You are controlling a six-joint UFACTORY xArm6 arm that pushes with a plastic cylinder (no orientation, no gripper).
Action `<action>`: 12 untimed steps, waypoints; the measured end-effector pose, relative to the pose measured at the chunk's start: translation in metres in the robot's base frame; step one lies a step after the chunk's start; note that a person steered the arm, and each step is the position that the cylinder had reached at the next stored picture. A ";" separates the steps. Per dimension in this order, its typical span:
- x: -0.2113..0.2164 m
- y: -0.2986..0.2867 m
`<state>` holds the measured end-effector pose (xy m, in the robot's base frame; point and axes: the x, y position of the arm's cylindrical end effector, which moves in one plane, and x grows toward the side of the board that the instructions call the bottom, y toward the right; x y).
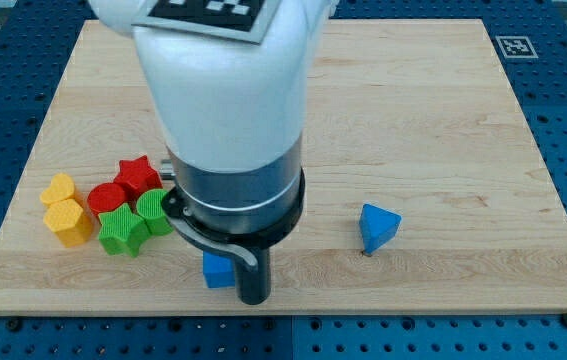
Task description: Point at the blue triangle
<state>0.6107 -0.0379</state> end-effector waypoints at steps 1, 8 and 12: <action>-0.010 -0.015; -0.034 -0.024; -0.004 0.032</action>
<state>0.6070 -0.0056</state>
